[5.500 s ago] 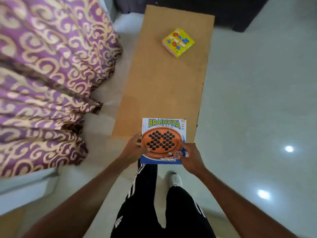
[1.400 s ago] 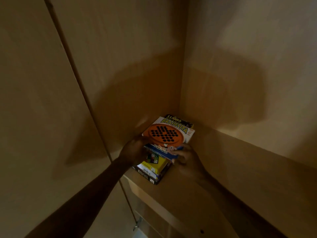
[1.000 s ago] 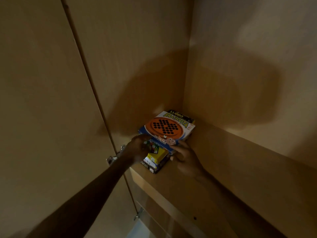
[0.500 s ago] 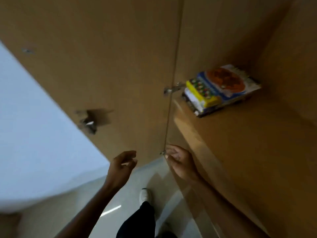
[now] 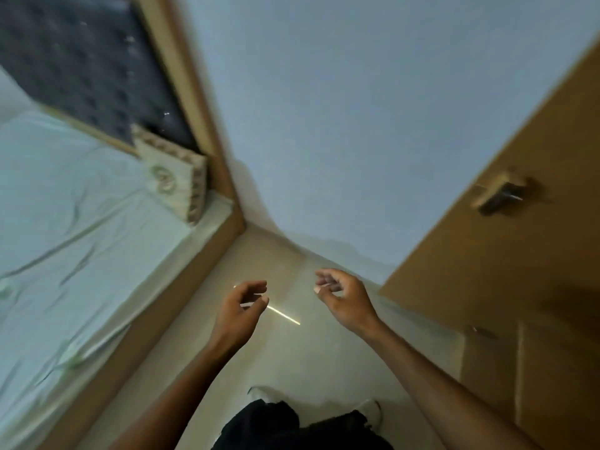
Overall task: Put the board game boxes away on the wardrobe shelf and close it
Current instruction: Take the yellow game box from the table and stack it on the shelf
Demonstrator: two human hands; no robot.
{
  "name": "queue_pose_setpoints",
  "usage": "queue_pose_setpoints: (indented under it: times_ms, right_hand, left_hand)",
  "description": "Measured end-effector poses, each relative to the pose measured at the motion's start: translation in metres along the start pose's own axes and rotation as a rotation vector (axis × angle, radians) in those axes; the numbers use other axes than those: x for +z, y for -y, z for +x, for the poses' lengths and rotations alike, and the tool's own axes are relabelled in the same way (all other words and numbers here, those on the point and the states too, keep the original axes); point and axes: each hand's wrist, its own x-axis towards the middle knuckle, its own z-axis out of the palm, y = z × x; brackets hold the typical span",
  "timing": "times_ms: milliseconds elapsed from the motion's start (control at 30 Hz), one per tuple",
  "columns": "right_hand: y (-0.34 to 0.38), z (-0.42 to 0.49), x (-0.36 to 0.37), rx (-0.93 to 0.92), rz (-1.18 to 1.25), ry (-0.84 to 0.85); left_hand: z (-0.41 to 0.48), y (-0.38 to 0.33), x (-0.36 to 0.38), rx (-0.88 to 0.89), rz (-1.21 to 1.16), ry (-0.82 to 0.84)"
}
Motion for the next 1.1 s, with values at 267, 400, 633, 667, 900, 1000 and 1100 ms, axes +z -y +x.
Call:
queue_pose_setpoints:
  times_ms: [267, 400, 633, 667, 900, 1000, 1100]
  right_hand:
    - [0.116, 0.012, 0.246, -0.227, -0.143, 0.508]
    - [0.161, -0.01, 0.358, -0.358, -0.246, 0.78]
    - [0.211, -0.096, 0.569, -0.608, -0.453, 1.248]
    - [0.215, -0.108, 0.593, -0.638, -0.461, 1.284]
    - [0.25, -0.256, 0.786, -0.803, -0.544, 1.651]
    - [0.262, -0.326, 0.856, -0.904, -0.558, 1.782]
    - [0.262, -0.41, 0.923, -0.984, -0.618, 1.923]
  left_hand:
    - [-0.081, 0.107, -0.206, -0.161, -0.173, -0.564]
    - [-0.159, 0.163, -0.268, -0.275, -0.282, -0.84]
    - [-0.291, 0.244, -0.353, -0.481, -0.451, -1.299]
    - [-0.304, 0.252, -0.364, -0.501, -0.472, -1.33]
    - [-0.437, 0.319, -0.448, -0.675, -0.585, -1.716]
    - [-0.496, 0.343, -0.48, -0.716, -0.586, -1.874]
    - [-0.56, 0.372, -0.499, -0.772, -0.596, -2.065]
